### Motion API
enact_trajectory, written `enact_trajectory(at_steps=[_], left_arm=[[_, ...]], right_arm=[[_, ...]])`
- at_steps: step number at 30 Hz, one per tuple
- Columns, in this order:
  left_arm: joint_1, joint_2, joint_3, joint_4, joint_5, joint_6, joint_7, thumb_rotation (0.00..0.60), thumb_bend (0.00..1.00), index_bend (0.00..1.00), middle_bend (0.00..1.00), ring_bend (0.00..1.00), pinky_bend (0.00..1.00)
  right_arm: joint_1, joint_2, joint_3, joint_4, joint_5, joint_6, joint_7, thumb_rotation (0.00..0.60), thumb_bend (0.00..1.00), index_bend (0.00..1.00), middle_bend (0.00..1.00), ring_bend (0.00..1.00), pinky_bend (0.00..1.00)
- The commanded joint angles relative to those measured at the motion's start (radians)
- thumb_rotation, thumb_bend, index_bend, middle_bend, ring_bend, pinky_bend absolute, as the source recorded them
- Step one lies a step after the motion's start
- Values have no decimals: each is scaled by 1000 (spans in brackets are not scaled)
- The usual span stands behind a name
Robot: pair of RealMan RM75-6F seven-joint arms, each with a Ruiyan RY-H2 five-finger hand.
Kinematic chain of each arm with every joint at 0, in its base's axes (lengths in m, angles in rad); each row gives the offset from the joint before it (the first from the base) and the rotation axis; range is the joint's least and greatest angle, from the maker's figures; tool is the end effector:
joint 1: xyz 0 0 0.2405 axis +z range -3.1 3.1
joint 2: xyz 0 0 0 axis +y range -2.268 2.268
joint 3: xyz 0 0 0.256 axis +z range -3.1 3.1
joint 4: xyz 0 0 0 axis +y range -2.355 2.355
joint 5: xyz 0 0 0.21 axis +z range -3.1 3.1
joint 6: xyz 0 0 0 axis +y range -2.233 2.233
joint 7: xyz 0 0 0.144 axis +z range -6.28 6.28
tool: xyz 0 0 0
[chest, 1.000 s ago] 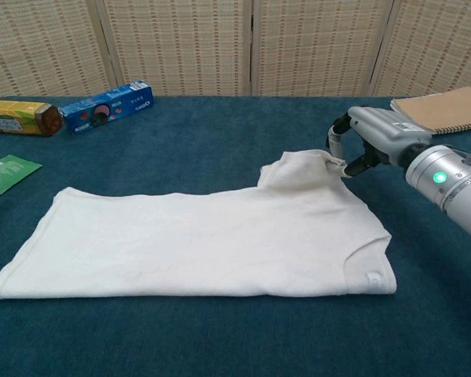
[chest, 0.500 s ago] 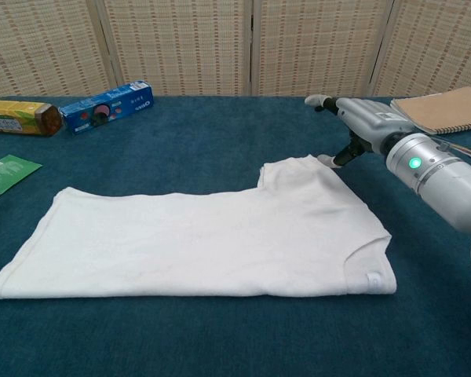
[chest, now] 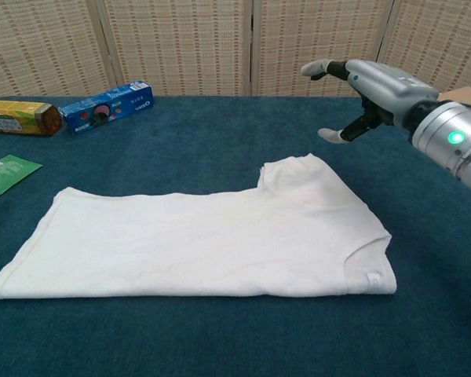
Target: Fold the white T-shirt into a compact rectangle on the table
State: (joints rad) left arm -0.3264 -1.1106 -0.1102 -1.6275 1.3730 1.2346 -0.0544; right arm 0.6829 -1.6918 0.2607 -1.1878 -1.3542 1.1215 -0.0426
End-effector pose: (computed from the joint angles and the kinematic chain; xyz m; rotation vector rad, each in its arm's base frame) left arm -0.2779 0.2640 0.1424 -1.5026 -1.0058 -0.9615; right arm -0.1599 -0.3684 -0.0059 1.6446 -0.8924 1.2214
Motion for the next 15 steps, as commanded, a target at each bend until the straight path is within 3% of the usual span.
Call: enact_trajectory(at_steps=[1, 8, 15], left_arm=[[-5, 2, 12, 26, 23, -6, -11, 600, 376, 110, 0, 0, 0], [-7, -12, 25, 77, 63, 7, -8, 600, 375, 131, 0, 0, 0], [-54, -64, 59, 261, 183, -6, -69, 600, 376, 211, 14, 0, 0]], right_arm=[[-100, 193, -58, -244, -41, 82, -61, 600, 250, 186, 178, 61, 0], [-195, 345, -126, -402, -93, 159, -63, 600, 250, 273, 210, 62, 0], [-276, 456, -169, -490, -171, 262, -40, 600, 250, 296, 225, 67, 0]])
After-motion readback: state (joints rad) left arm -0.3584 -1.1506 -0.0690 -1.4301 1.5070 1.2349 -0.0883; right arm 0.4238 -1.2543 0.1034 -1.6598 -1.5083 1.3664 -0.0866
